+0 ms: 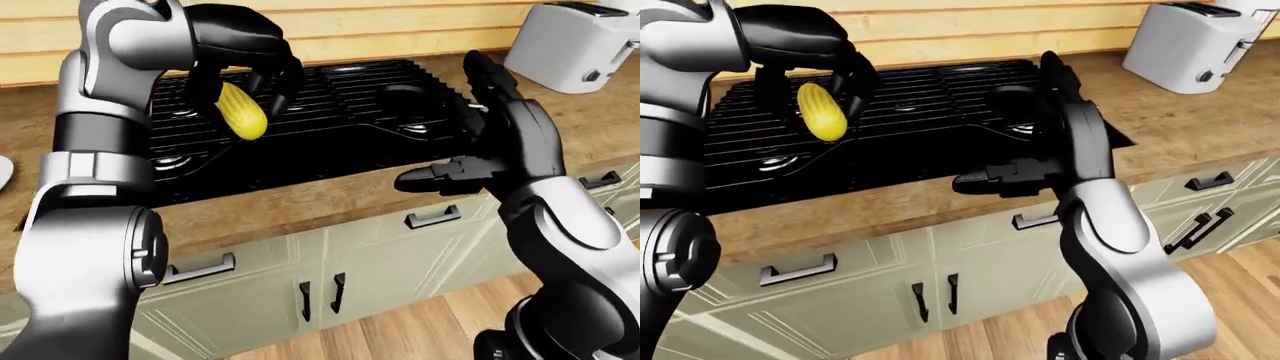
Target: Pick the corn from the plate and place it in the pan.
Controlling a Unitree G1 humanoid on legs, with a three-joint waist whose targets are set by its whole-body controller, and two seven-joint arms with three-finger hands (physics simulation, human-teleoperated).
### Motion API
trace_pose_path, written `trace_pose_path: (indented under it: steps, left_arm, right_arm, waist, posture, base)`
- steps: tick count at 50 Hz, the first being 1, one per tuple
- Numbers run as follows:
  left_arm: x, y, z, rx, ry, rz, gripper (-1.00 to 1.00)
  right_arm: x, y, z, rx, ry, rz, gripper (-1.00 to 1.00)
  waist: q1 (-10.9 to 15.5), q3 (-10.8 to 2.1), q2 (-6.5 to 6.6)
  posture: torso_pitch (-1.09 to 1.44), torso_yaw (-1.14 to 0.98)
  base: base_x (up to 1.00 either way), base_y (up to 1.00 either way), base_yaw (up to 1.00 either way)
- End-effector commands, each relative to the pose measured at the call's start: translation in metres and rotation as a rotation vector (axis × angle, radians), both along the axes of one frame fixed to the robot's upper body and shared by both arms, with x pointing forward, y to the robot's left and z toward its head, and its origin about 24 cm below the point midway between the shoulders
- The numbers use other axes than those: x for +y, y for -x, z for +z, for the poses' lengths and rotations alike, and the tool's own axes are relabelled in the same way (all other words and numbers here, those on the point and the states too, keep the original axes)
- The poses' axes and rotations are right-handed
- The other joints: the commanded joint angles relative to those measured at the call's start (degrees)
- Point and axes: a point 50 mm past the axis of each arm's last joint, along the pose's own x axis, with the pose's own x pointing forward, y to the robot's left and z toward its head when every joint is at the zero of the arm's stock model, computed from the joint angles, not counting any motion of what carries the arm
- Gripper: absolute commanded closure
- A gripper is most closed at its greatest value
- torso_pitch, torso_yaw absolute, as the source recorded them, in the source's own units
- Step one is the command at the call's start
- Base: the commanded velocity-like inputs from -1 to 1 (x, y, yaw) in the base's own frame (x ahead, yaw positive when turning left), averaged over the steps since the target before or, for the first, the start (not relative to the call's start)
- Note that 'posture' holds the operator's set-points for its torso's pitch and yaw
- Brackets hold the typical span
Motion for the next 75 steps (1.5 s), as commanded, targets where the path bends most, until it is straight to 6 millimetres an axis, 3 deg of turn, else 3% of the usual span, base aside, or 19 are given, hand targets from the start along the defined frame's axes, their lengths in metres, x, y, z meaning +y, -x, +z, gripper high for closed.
trace_pose_path:
  steps: [1, 7, 9, 12, 20, 22, 23, 24, 34, 38, 41, 49, 51, 52, 53, 54, 64, 71, 75]
  left_arm:
    - [0.0056, 0.01, 0.0266, -0.098, 0.052, -0.001, 0.94]
    - [0.0042, 0.0095, 0.027, -0.097, 0.055, -0.004, 0.94]
    - [0.0042, 0.0086, 0.0249, -0.096, 0.055, -0.004, 0.94]
    - [0.004, 0.0084, 0.0251, -0.095, 0.057, -0.005, 0.95]
    - [0.0036, 0.0083, 0.024, -0.093, 0.06, -0.006, 0.94]
    - [0.0033, 0.0089, 0.025, -0.095, 0.061, -0.008, 0.95]
    - [0.0034, 0.0093, 0.0254, -0.095, 0.061, -0.008, 0.95]
    - [0.0038, 0.0093, 0.0244, -0.094, 0.061, -0.007, 0.95]
    - [0.0031, 0.0082, 0.0221, -0.09, 0.062, -0.008, 0.95]
    - [0.0032, 0.0086, 0.0229, -0.088, 0.063, -0.008, 0.95]
    - [0.003, 0.0095, 0.0237, -0.089, 0.063, -0.008, 0.95]
    - [0.0013, 0.0086, 0.0232, -0.088, 0.062, -0.012, 0.95]
    - [0.0016, 0.0072, 0.021, -0.087, 0.065, -0.013, 0.95]
    - [0.0015, 0.0078, 0.0228, -0.088, 0.065, -0.012, 0.95]
    - [0.0016, 0.0076, 0.0224, -0.088, 0.066, -0.012, 0.95]
    - [0.0017, 0.0075, 0.0224, -0.089, 0.067, -0.012, 0.95]
    - [0.0022, 0.009, 0.0235, -0.088, 0.066, -0.011, 0.94]
    - [0.0026, 0.009, 0.0227, -0.087, 0.069, -0.011, 0.95]
    - [0.0024, 0.0082, 0.0213, -0.086, 0.071, -0.011, 0.94]
  right_arm:
    - [0.0046, 0.0048, 0.0132, -0.086, 0.003, 0.027, -1.0]
    - [0.0045, 0.0037, 0.0114, -0.081, 0.003, 0.026, -1.0]
    - [0.0049, 0.0031, 0.0105, -0.078, 0.003, 0.027, -1.0]
    - [0.0048, 0.0026, 0.0096, -0.077, 0.004, 0.028, -1.0]
    - [0.0051, 0.0026, 0.0096, -0.077, 0.005, 0.028, -1.0]
    - [0.0052, 0.0031, 0.0108, -0.079, 0.005, 0.028, -1.0]
    - [0.005, 0.0033, 0.0108, -0.079, 0.005, 0.028, -1.0]
    - [0.0053, 0.0036, 0.0114, -0.08, 0.005, 0.028, -1.0]
    - [0.0048, 0.0024, 0.0096, -0.077, 0.006, 0.029, -1.0]
    - [0.0056, 0.003, 0.01, -0.078, 0.008, 0.031, -1.0]
    - [0.0054, 0.0047, 0.0137, -0.09, 0.009, 0.027, -1.0]
    - [0.0052, 0.0049, 0.0149, -0.096, 0.011, 0.028, -1.0]
    - [0.0058, 0.0047, 0.0146, -0.096, 0.012, 0.03, -1.0]
    - [0.0058, 0.0046, 0.0146, -0.096, 0.011, 0.03, -1.0]
    - [0.0057, 0.0045, 0.0144, -0.096, 0.011, 0.03, -1.0]
    - [0.0061, 0.0044, 0.0143, -0.097, 0.011, 0.031, -1.0]
    - [0.0069, 0.0059, 0.0158, -0.105, 0.018, 0.035, -1.0]
    - [0.0067, 0.0066, 0.0161, -0.116, 0.029, 0.026, -1.0]
    - [0.0066, 0.0065, 0.0154, -0.118, 0.036, 0.026, -1.0]
  waist:
    - [0.75, -1.69, 0.23]
    - [1.15, -0.9, 3.49]
    - [0.95, -1.39, 5.84]
    - [0.61, -1.62, 5.93]
    - [0.58, -1.43, 2.16]
    - [0.87, -1.94, -0.66]
    - [0.84, -2.65, -3.38]
    - [0.85, -2.59, -1.47]
    - [1.26, -1.06, 2.51]
    - [1.0, -1.67, 6.04]
    - [0.7, -1.77, 5.8]
    - [0.62, -1.4, 1.91]
    - [0.88, -2.1, -1.33]
    - [0.74, -2.77, -4.21]
    - [0.79, -2.09, -1.2]
    - [0.76, -1.83, -1.78]
    - [1.29, -0.7, 3.17]
    - [0.08, -1.74, 4.33]
    - [-0.18, -1.76, 2.49]
  posture:
    - [0.0, 0.0]
    - [0.0, 0.0]
    - [0.0, 0.0]
    - [0.0, 0.0]
    - [0.0, 0.0]
    - [0.0, 0.0]
    - [0.0, 0.0]
    - [0.0, 0.0]
    - [0.0, 0.0]
    - [0.0, 0.0]
    - [0.0, 0.0]
    - [0.0, 0.0]
    - [0.0, 0.0]
    - [0.0, 0.0]
    - [0.0, 0.0]
    - [0.0, 0.0]
    - [0.0, 0.0]
    - [0.0, 0.0]
    - [0.0, 0.0]
  base:
    - [0.0, -0.27, 0.0]
    - [0.0, -0.27, 0.0]
    - [0.0, -0.27, 0.0]
    - [0.0, -0.28, 0.0]
    - [0.0, -0.28, 0.0]
    - [0.0, -0.28, 0.0]
    - [0.0, -0.28, 0.0]
    - [0.0, -0.28, 0.0]
    - [0.0, -0.28, 0.0]
    - [0.0, -0.28, 0.0]
    - [0.0, -0.29, 0.0]
    - [0.0, -0.3, 0.0]
    - [0.0, -0.29, 0.0]
    - [0.0, -0.29, 0.0]
    - [0.0, -0.3, 0.0]
    - [0.0, -0.3, 0.0]
    - [0.08, -0.26, 0.0]
    - [0.07, -0.01, 0.0]
    - [0.0, 0.0, 0.0]
